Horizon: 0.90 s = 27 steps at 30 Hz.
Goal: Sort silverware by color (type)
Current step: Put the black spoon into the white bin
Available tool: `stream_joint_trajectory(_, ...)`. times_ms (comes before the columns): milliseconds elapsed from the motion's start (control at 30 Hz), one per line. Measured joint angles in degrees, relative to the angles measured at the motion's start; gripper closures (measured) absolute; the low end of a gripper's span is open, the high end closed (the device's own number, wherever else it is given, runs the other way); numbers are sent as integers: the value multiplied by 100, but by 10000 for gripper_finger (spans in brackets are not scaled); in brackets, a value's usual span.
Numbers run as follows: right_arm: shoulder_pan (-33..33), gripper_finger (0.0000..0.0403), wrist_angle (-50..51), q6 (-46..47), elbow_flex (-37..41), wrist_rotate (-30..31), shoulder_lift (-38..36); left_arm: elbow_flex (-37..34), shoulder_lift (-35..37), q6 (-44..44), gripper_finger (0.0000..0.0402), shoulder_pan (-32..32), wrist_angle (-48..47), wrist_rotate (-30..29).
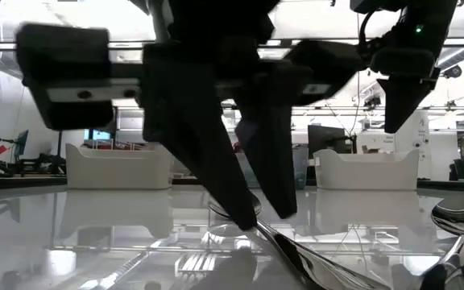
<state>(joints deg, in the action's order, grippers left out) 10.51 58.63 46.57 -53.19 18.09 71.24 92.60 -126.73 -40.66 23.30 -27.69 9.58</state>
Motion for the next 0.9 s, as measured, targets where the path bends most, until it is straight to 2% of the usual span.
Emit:
stream_joint_trajectory(267,15,297,8,-10,0,-1,0,127,-366,503,333,-183,-334,184)
stream_joint_trajectory(467,15,299,11,-10,0,0,0,117,-475,1584,388,-242,-533,382)
stream_joint_trajectory(567,15,302,5,-10,0,0,0,107,-478,1985,396,-259,-549,540)
stream_joint_trajectory(800,15,301,-17,-7,0,-2,0,106,-419,2511,400,-301,-858,502)
stream_joint_trajectory(900,41,304,-28,-5,0,-5,0,72,-246,2640,400,-313,-1041,196)
